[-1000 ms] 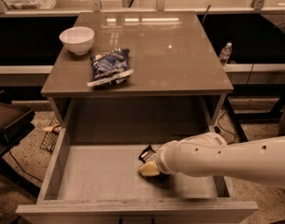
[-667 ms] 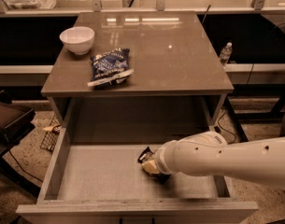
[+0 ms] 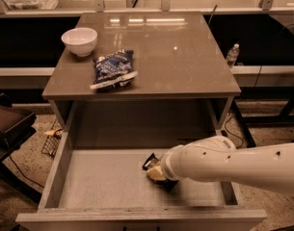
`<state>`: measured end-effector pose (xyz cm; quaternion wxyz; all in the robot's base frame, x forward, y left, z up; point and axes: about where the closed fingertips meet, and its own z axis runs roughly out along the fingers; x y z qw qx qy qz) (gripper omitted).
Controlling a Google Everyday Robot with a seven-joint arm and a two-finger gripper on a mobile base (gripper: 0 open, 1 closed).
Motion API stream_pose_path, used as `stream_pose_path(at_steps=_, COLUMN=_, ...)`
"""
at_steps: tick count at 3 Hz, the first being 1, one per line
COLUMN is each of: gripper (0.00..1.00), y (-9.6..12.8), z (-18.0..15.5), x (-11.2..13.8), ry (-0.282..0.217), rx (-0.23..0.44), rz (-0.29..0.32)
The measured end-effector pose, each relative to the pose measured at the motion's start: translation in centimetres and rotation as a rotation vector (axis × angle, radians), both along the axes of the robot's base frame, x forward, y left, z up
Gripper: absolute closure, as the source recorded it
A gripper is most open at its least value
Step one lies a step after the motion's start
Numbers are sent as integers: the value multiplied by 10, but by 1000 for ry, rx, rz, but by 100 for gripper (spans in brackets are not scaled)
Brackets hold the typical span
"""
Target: Pick rxbar chocolate from top drawer and place on counter
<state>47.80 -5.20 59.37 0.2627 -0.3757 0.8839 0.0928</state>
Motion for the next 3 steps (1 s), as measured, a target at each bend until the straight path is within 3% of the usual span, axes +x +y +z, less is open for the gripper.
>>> stream_pose_path(at_steps=1, gripper=100, y=9, z=13, x=6, ry=5, rx=44, rz=1)
stream_pose_path(at_steps=3, gripper=100, y=-12, z=149, x=54, ry=-46, rx=152, rz=-15)
